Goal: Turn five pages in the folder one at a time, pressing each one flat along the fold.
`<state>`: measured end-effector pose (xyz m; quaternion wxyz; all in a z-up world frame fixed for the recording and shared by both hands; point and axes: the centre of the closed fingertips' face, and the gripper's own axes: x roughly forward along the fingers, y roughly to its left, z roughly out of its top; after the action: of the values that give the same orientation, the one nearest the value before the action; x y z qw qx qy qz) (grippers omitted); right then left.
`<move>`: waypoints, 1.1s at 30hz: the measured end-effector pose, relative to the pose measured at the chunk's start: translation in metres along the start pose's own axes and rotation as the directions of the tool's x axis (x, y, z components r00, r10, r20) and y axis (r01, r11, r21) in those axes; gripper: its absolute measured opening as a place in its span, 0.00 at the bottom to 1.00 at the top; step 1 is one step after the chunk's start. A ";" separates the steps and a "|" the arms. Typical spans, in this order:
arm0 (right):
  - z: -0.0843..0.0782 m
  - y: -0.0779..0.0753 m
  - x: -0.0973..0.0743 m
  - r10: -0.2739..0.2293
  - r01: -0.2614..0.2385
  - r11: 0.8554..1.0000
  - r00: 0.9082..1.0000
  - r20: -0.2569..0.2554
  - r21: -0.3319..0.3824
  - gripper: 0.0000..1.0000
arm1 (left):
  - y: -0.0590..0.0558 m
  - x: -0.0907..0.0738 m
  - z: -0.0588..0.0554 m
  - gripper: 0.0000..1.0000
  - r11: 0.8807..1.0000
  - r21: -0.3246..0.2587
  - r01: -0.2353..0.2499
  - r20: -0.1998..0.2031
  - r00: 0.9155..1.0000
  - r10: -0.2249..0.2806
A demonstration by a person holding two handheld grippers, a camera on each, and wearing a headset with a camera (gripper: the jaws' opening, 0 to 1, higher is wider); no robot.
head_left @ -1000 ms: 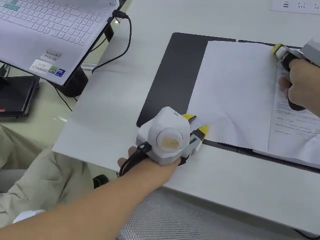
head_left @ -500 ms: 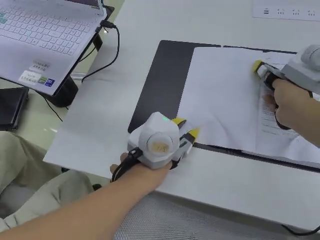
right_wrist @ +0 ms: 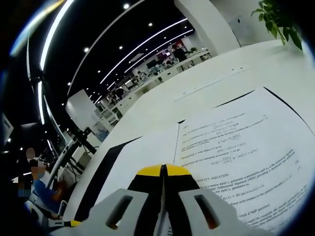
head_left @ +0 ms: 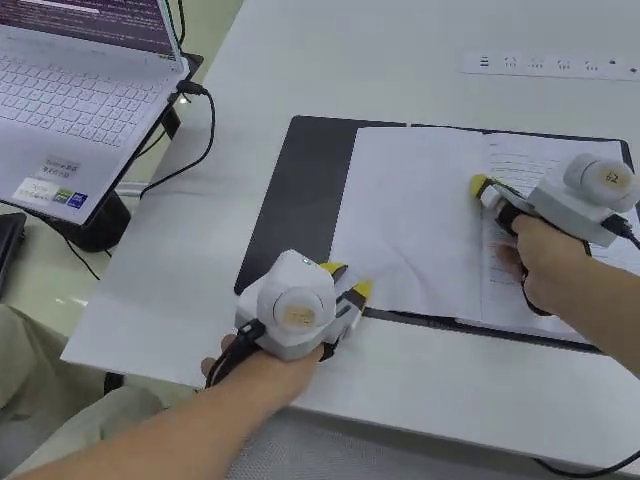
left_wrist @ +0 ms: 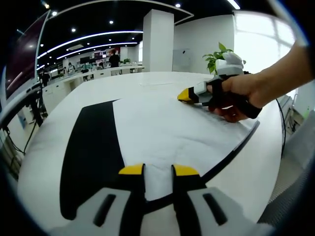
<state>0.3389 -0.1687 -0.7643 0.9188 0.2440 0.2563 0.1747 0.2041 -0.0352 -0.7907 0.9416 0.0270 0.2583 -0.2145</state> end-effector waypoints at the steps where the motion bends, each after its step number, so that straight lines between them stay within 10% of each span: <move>1: -0.002 0.002 -0.002 0.003 -0.003 1.000 1.000 -0.002 -0.007 0.00 | 0.000 0.000 0.000 0.19 1.000 0.000 0.000 0.000 1.000 0.000; 33: -0.046 0.014 -0.053 0.003 -0.002 0.999 1.000 -0.026 0.039 0.00 | 0.002 -0.004 -0.001 0.19 1.000 0.001 0.001 0.009 1.000 -0.001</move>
<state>0.2681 -0.1643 -0.7708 0.9103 0.2598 0.2714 0.1738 0.2013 -0.0320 -0.7894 0.9426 0.0266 0.2539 -0.2151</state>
